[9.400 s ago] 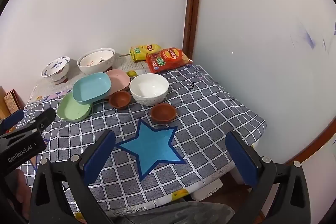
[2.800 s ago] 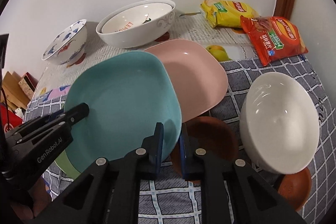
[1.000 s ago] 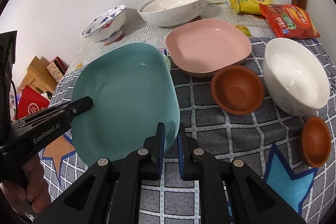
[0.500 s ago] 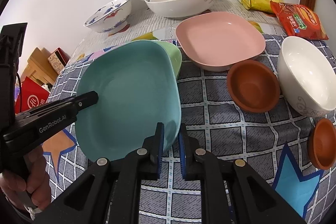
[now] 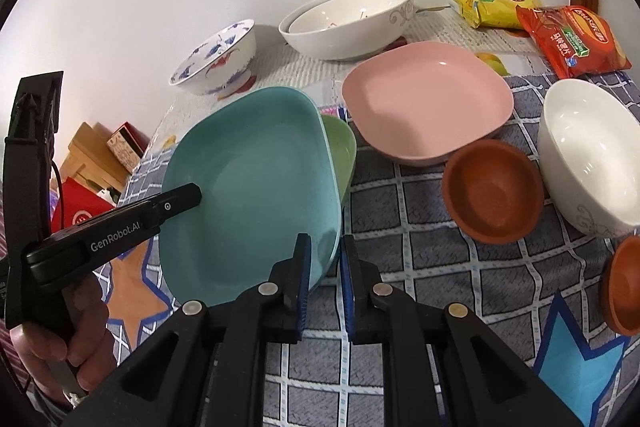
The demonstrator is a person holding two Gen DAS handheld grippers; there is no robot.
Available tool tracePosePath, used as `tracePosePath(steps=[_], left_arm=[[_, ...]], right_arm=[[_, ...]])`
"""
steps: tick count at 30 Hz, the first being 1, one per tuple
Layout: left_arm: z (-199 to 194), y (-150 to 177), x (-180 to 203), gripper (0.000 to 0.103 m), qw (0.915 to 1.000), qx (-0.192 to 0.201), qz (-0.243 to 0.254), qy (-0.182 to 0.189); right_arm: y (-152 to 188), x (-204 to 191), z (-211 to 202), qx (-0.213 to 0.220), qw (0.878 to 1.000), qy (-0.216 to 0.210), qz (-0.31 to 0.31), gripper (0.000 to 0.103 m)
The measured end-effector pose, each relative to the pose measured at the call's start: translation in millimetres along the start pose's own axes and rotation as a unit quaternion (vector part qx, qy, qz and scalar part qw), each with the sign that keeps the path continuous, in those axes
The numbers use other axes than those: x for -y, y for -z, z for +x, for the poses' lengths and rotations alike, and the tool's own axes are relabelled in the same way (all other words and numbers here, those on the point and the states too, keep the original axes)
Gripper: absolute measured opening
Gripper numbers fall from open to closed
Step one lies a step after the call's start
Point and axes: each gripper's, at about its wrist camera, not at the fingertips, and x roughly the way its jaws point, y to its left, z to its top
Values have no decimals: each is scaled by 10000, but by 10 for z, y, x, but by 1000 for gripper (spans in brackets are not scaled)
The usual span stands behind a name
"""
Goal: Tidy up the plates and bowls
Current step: 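Lift the teal plate with both grippers and carry it over the green plate, then lower the teal plate onto the green plate and open both grippers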
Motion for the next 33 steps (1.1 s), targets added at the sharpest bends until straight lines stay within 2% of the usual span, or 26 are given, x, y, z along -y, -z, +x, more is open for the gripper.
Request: tracePosePath(steps=[14,24,28,31,33], left_arm=[[191,-221,-54,12,9999,95,-59,34],[326,-251,-23,13,9999,104,65,-79],[333,-252,-4,26,9999,18,101,1],[264,-236,45,28,9996,148,247,-69],[209,-229,75,35,9991,235,324,-107]], right_arm=[[-121,-62,193,27,10000,70,-53,18],[-115,-68,296,-202,9997,41,-107,21],[-125,-35,282,-257,9996,-73,-71,21],[-129,-40,280,-301,9994,-169,-72,24],[-115,-62,278,-338,9992,-167,-125,26]])
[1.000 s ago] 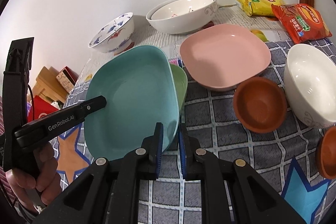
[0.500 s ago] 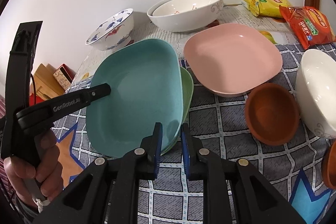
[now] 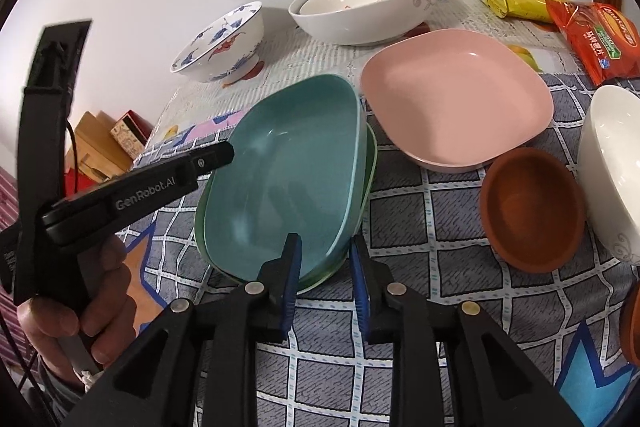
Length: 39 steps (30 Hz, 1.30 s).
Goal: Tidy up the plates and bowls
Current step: 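Lower the teal plate onto the green plate and open both grippers, then close both grippers on the pink plate rim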
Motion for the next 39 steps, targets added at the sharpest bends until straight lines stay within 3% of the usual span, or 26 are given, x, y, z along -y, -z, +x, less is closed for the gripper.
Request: tracePosePath(steps=[2,13,16,22,27,34,39], left_arm=[[-64,-2,18,47,9999,83,51,27],[-264,53,115,53,9997,129,195,80],[-318,58,158,53,9997,118,183,133],[-474,57,269,53,9993,214,224,218],[-588,12,418,53,9988,280,287,264],[-597,-109,641,53,9979,240,309,521],[-495,-195,778,53,9980,255,413,403]], right_arm=[[12,-34,8,-39,10000,-1,-66,29],[134,-183,-207,-184,9987,-54,-478,32],[115,-114,-358,-47,9994,-11,-356,33],[-64,30,-901,638,9952,718,-173,34],[-220,72,-1329,1224,9861,1078,-316,45],[-560,224,-1600,1475,9795,1302,-439,45],[-723,436,-1533,1494,9794,1326,-289,51]])
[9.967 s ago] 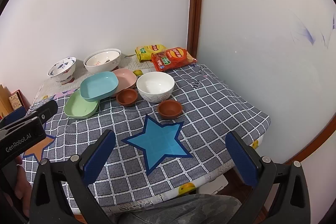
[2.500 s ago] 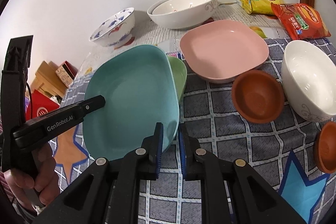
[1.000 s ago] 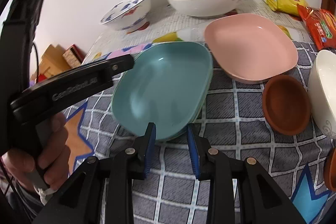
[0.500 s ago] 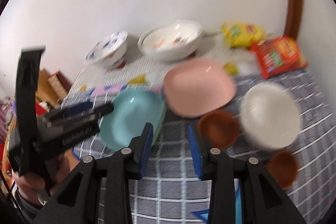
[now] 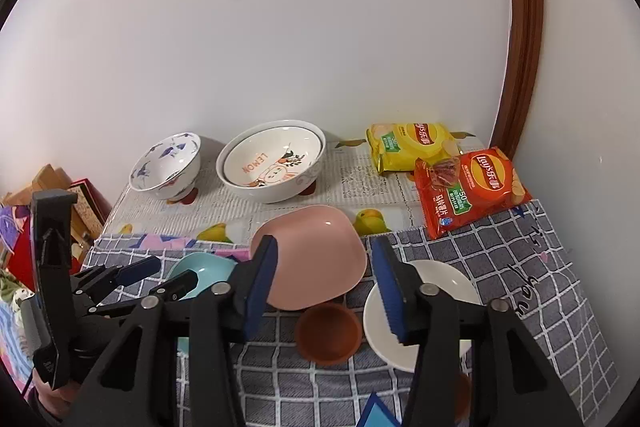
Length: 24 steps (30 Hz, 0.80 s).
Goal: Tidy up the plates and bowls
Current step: 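Close both grippers on the pink plate rim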
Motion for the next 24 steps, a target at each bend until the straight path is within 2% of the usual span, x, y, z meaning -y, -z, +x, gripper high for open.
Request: tracePosePath(steps=[5,11,18,24], left_arm=[[220,-87,64,53,9999,-105,34,-78],[463,-193,86,53,9997,-218,-4,-92],[809,-302,97,53,9989,-428,-177,-43],[1029,-346,185,53,9984,-550,-108,-95]], right_arm=[[46,137,450,-362,9992,100,-149,53],[77,317,1055,-896,9956,-219,138,53],[113,399,1427,-1278,9911,-372,85,52],[84,421,1618,-1437,9890,-350,93,46]])
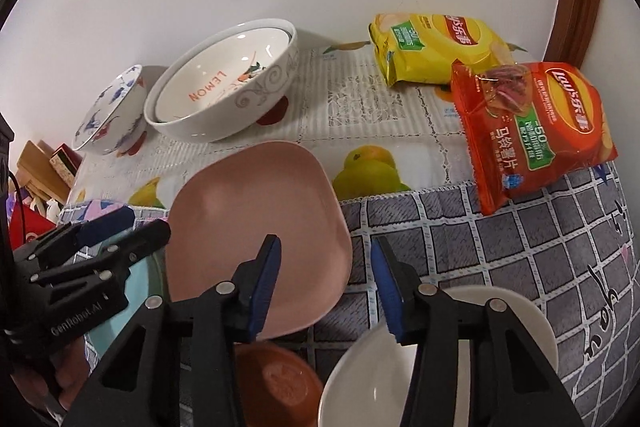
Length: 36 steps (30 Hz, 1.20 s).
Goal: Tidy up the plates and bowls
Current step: 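Close both grippers on the pink plate rim, then lift the pink plate with both grippers and carry it over the teal plate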
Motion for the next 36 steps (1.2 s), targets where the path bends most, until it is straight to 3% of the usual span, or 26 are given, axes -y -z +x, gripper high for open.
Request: tracePosePath(steps=[10,13,15,17,19,27,36], left_arm=[[293,-60,84,53,9994,-240,151,-206],[372,-67,78,44,9992,-319,127,-208],[428,-63,78,40,9990,-385,101,-215],[489,-58,84,23,9985,-439,105,-301],[513,-55,83,16,9987,-442,71,-255],[415,-71,39,11,9994,-318,-74,-117],[89,-116,-16,10,9999,-33,-152,10]], right_arm=[[-86,-41,244,-290,9990,272,-184,28],[-96,-67,289,-337,9979,488,-247,23],[-100,-58,308,-379,9977,534,-199,16],[-101,-58,323,-365,9974,594,-200,9],[-102,-46,326,-337,9974,598,-198,6],[-95,51,253,-235,9989,394,41,6],[-89,120,-45,139,9989,-143,419,6]])
